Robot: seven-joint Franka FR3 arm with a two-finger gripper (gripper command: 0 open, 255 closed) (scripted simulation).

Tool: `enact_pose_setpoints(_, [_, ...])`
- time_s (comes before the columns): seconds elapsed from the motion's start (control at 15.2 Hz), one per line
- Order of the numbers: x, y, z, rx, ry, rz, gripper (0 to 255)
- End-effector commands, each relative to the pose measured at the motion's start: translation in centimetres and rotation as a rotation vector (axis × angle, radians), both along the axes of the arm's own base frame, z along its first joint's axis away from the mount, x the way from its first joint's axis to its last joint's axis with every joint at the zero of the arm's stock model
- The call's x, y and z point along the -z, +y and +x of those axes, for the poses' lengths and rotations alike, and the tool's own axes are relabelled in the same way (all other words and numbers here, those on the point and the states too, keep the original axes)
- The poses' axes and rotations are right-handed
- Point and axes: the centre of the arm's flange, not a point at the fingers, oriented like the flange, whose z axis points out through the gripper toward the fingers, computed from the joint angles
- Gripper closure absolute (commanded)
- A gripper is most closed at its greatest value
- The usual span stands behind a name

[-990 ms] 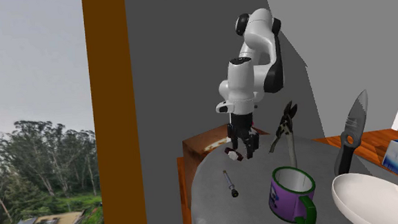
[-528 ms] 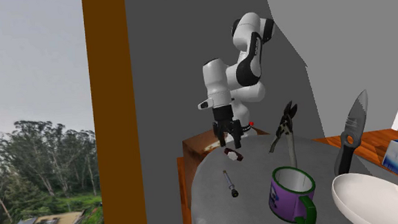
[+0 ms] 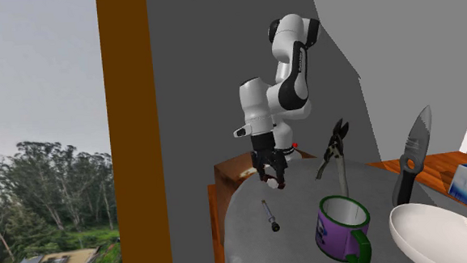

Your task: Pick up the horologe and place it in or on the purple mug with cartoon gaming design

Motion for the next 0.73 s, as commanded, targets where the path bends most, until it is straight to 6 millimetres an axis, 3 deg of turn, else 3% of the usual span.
enact_pose_setpoints(0.0, [0.03,0.01,0.01,0.000,0.000,0.000,0])
enact_pose_setpoints(0.2, [0.02,0.01,0.01,0.000,0.000,0.000,0])
enact_pose_setpoints(0.26, [0.02,0.01,0.01,0.000,0.000,0.000,255])
enact_pose_setpoints(0.66, [0.02,0.01,0.01,0.000,0.000,0.000,255])
